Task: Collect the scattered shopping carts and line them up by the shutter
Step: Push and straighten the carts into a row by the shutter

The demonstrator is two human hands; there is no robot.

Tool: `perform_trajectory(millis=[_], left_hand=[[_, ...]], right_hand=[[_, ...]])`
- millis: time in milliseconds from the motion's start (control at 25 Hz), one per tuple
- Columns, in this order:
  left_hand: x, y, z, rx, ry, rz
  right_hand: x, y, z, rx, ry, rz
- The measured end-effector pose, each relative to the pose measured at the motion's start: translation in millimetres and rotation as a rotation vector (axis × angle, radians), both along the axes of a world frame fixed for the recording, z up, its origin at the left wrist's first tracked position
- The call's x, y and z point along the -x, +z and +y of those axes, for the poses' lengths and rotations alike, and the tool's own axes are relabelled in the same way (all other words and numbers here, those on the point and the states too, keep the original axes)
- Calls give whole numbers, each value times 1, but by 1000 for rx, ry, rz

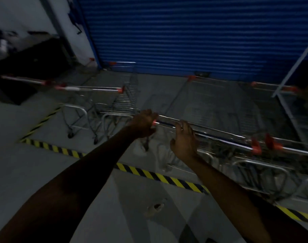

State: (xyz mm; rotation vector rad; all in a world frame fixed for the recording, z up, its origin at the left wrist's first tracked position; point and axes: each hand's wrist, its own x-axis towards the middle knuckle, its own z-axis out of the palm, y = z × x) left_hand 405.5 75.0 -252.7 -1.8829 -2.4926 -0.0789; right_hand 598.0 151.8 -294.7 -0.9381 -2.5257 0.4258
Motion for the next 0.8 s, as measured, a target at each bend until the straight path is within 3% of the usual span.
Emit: perform_trajectory(millis=[320, 800], left_hand=[[140, 34, -96, -127, 167, -38], [363, 22, -70, -127, 292, -39]], right_hand=[[168, 42, -74, -30, 173, 84], [413, 22, -13, -2, 286, 64]])
